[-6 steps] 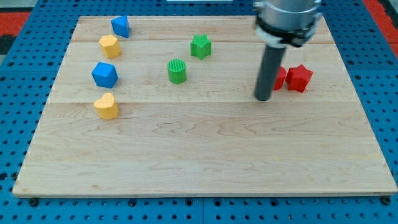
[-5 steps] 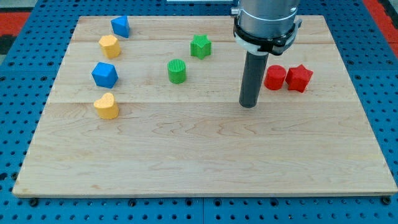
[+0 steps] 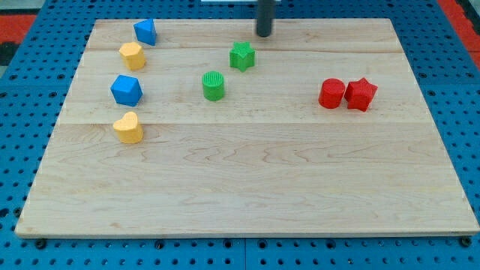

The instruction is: Move the green star diagonally to the green circle

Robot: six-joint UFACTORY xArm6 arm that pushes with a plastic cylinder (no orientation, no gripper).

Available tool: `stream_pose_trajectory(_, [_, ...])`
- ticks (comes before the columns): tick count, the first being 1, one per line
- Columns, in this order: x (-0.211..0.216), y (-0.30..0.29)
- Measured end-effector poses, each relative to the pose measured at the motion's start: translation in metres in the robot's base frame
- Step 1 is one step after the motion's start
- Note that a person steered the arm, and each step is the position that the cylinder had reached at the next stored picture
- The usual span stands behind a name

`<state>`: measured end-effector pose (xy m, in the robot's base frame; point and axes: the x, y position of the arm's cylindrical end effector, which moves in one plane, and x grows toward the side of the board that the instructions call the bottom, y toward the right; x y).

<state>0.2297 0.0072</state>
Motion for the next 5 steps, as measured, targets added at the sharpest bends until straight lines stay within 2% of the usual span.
stream_pose_trajectory(1, [0.044,-0.016])
stream_pose_trajectory(2, [0.066,-0.016])
stream_pose_trajectory(3, [0.117,0.023])
stream_pose_trajectory(4, [0.192,0.041])
stream_pose_trajectory(5, [0.167,0.036])
